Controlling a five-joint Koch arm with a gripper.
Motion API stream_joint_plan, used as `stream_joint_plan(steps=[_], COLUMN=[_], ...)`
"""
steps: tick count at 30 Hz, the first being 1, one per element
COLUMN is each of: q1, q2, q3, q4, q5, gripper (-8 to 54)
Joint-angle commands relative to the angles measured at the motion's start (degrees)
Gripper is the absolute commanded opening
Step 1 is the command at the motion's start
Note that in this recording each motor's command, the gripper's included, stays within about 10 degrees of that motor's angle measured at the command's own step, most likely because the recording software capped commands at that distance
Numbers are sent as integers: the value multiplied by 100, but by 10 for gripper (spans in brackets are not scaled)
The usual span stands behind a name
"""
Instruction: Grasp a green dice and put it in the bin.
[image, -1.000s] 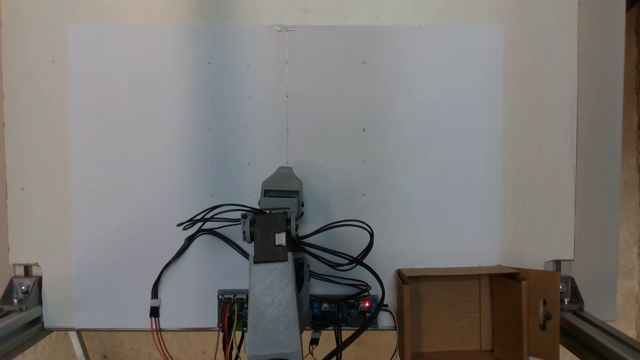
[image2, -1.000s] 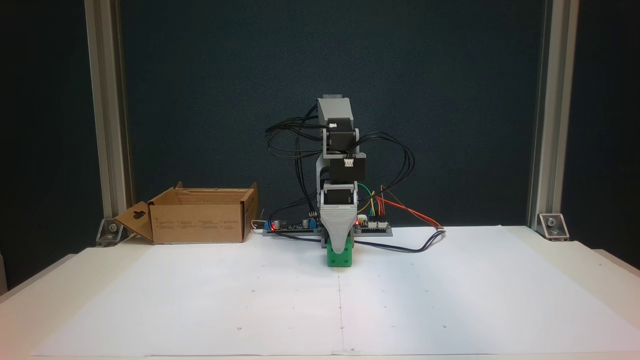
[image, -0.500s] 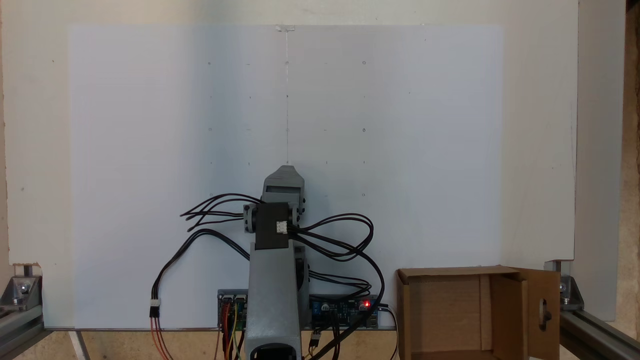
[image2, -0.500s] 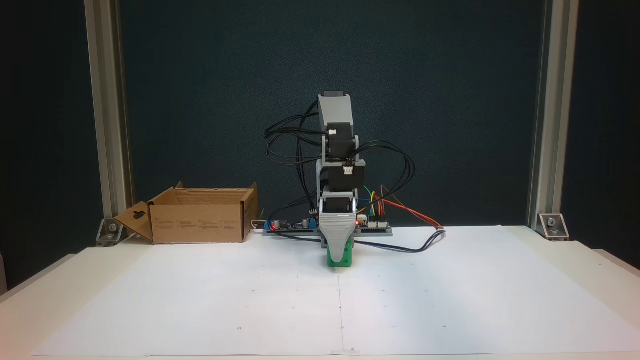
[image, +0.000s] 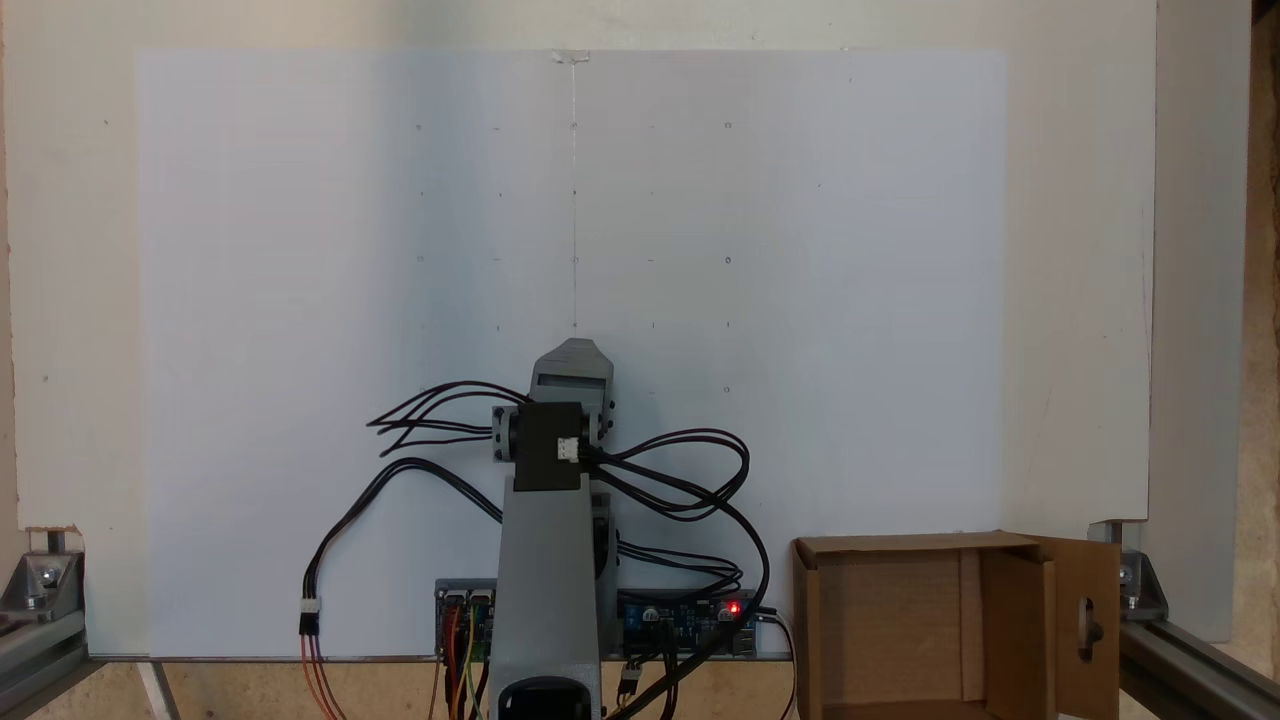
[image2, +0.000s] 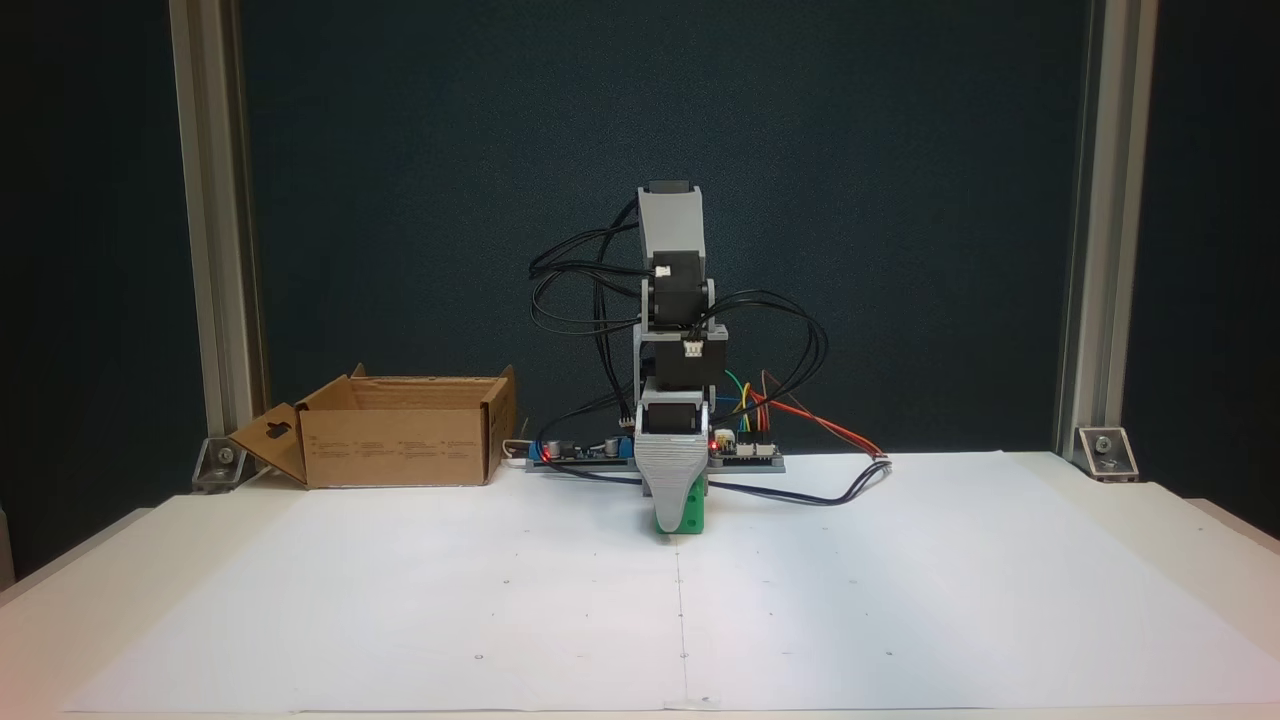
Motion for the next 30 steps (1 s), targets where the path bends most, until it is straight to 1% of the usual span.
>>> stream_joint_plan(steps=[1,13,15,17,21,24,28,29,30], q1=[-9,-35,-26,-9,-9,-9,-9,-18,-9], q2=[-44,-237,-237,-237,-237,-237,-237,-237,-237], q3=[-97,-97,-97,-97,-97,-97,-70,-62,-53], q4=[9,-79,-105,-141,-176,-193,-237,-246,-272], q5=[211,237,246,246,272,343,422,439,439], gripper=[424,412,389,384,328,305,187,147,119])
